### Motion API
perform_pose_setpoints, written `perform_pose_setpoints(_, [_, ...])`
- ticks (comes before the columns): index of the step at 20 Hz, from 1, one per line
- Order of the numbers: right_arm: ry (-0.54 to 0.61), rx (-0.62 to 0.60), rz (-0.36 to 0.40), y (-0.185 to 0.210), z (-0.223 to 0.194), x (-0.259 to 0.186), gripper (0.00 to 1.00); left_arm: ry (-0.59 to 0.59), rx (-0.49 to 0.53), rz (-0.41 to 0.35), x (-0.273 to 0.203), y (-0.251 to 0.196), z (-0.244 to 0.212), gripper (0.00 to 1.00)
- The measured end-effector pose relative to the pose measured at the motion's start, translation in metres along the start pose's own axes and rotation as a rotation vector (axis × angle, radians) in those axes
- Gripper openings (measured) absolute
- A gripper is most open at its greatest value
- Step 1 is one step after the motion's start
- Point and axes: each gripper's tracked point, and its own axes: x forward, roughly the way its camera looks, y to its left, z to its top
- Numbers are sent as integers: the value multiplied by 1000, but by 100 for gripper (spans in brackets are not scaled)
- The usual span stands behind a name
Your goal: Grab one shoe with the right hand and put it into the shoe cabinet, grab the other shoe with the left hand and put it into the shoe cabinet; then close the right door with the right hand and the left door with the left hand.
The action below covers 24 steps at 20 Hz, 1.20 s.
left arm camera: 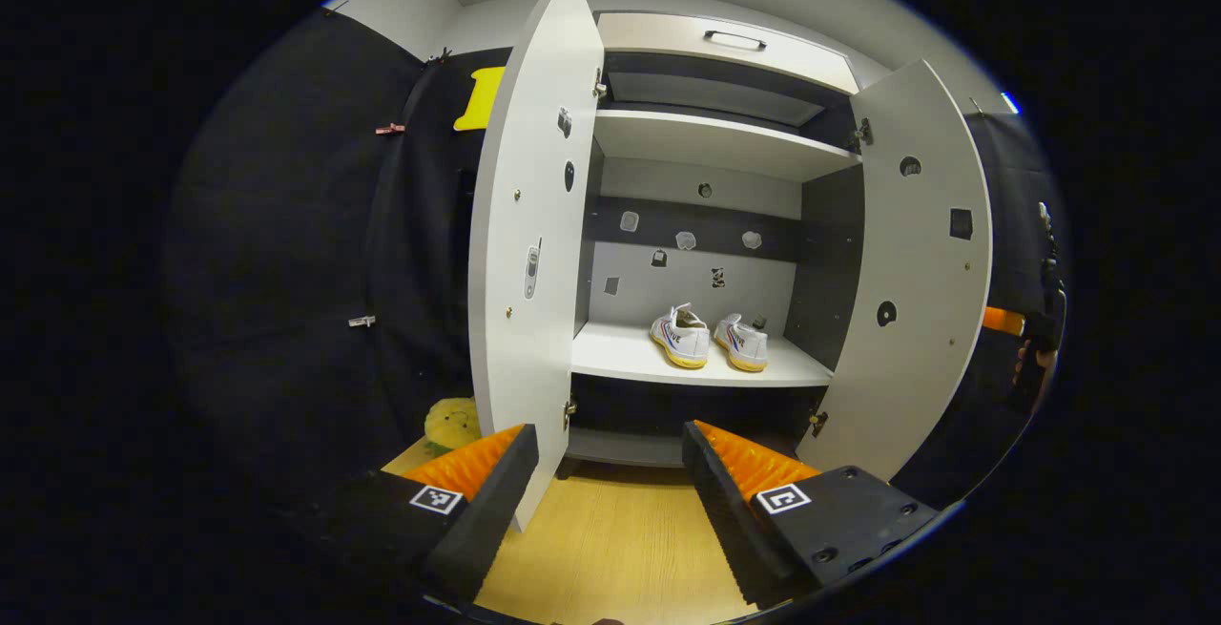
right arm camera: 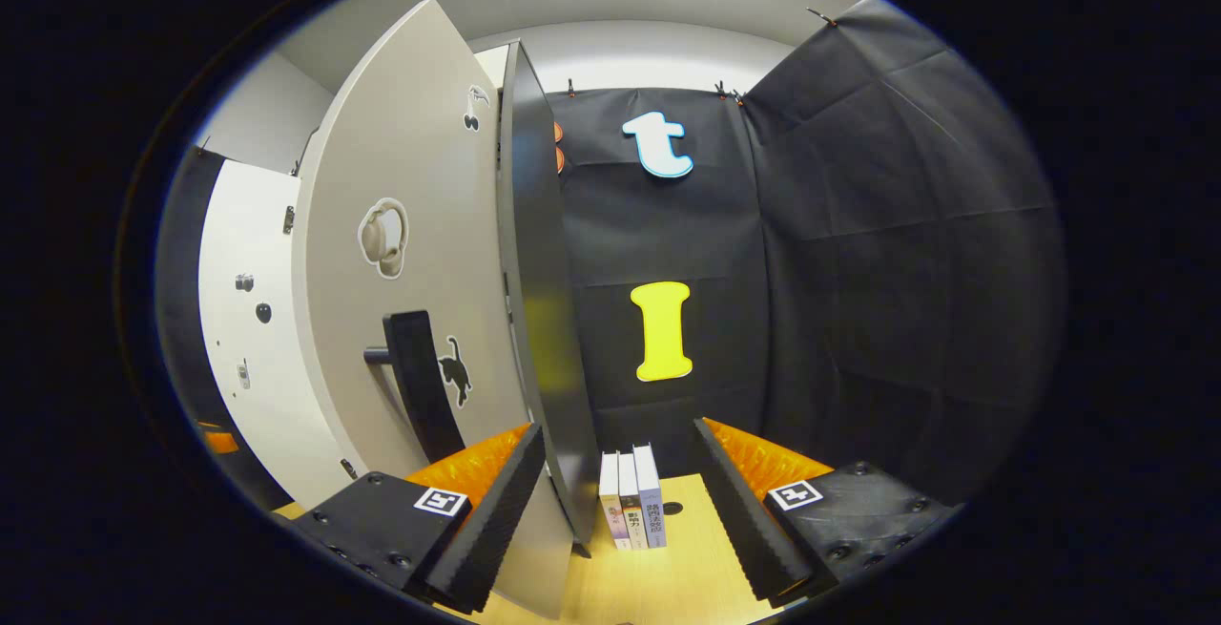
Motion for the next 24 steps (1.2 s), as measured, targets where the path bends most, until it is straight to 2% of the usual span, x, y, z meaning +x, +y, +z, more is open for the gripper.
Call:
perform_pose_setpoints(4, [2,-26,-23,6,15,6,97,16,0,-49,-4,10,-3,95])
perform_pose_setpoints(7, [19,-28,-42,9,15,3,97,7,32,-35,-4,33,1,95])
perform_pose_setpoints(9, [22,-19,-26,19,16,-3,98,-4,38,-37,-3,50,5,95])
perform_pose_setpoints(14, [-10,-72,-91,30,18,-10,95,-23,15,-42,4,74,15,95])
perform_pose_setpoints(18, [19,-2,-44,62,5,-11,95,-19,23,-28,8,98,13,95])
perform_pose_setpoints(24, [10,7,-22,117,-4,-4,95,-13,0,9,4,142,11,95])
